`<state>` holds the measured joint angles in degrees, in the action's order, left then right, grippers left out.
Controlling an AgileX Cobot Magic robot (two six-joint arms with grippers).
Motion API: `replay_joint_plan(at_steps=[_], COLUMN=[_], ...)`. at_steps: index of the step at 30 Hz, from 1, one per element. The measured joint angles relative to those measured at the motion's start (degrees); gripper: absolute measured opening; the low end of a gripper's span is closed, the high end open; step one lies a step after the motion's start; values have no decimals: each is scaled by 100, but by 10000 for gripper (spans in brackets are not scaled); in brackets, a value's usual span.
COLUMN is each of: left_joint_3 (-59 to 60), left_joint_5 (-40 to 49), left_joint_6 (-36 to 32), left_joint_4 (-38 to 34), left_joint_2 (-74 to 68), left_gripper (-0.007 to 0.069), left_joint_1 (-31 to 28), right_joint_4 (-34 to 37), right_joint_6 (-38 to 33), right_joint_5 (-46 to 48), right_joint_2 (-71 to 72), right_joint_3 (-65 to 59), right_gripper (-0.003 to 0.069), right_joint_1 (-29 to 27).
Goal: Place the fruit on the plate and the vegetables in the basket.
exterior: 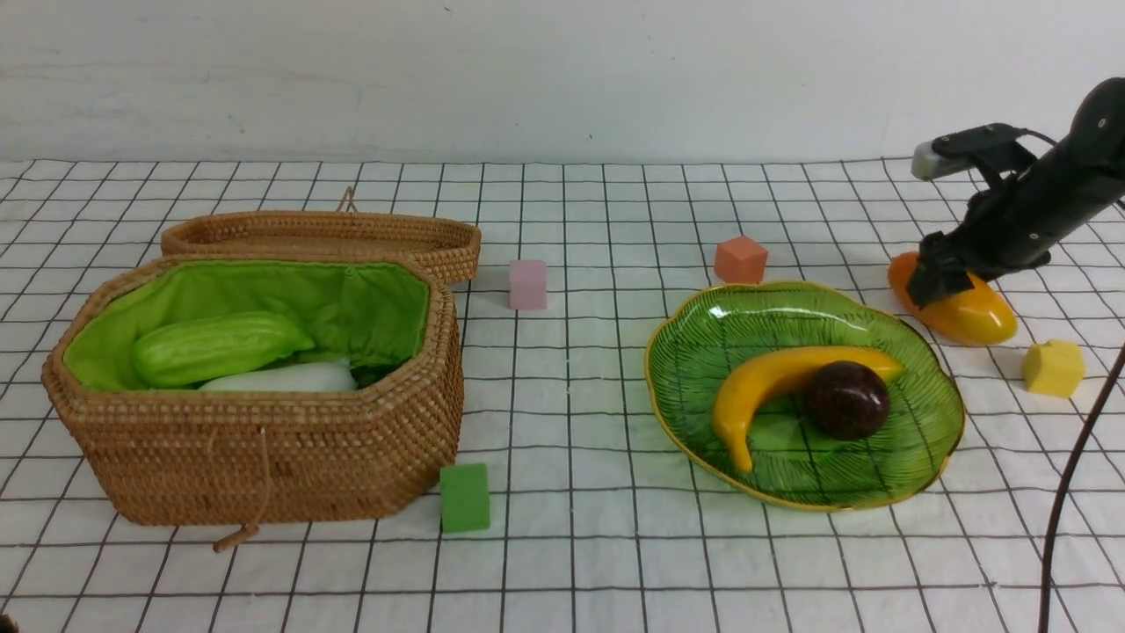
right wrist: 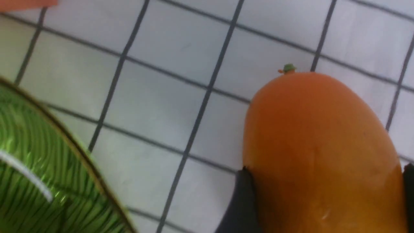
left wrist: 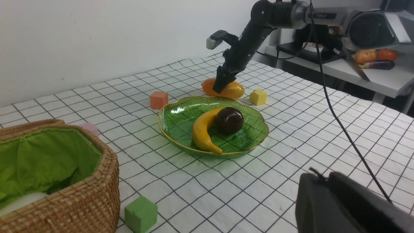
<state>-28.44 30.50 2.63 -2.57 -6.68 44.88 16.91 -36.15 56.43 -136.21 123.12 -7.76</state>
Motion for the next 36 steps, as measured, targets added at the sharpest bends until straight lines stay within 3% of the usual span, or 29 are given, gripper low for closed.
replay_joint_plan(at_steps=[2, 6, 10, 16, 20, 23, 27, 32, 36], left_joint_3=[0, 0, 0, 0, 0, 0, 0, 0, 0], left_joint_5=[0, 7, 7, 7, 7, 11, 11, 11, 6], left_joint_6=[0, 0, 0, 0, 0, 0, 0, 0, 0], left_joint_4=[1, 45, 192, 257, 257, 257, 257, 257, 499], left_joint_2=[0, 0, 0, 0, 0, 0, 0, 0, 0], left_gripper=[40, 41, 43, 44, 44, 46, 49, 54, 55], left_joint_1=[0, 0, 0, 0, 0, 0, 0, 0, 0], right_joint_4=[219, 1391, 1808, 1168, 744, 516, 434, 137, -213], right_joint_6=[0, -278, -391, -407, -407, -407, -385, 76, 1012], right_joint_5=[377, 1194, 1351, 1388, 1291, 1242, 1337, 1412, 1460], right_joint_2=[180, 604, 676, 587, 525, 506, 648, 1201, 1862], right_joint_3=[-37, -50, -43, -43, -43, -43, -43, -43, -115], right_gripper=[571, 571, 571, 570, 576, 658, 676, 587, 413], right_joint_1=[16, 205, 654, 1413, 1595, 1678, 1678, 1678, 1678])
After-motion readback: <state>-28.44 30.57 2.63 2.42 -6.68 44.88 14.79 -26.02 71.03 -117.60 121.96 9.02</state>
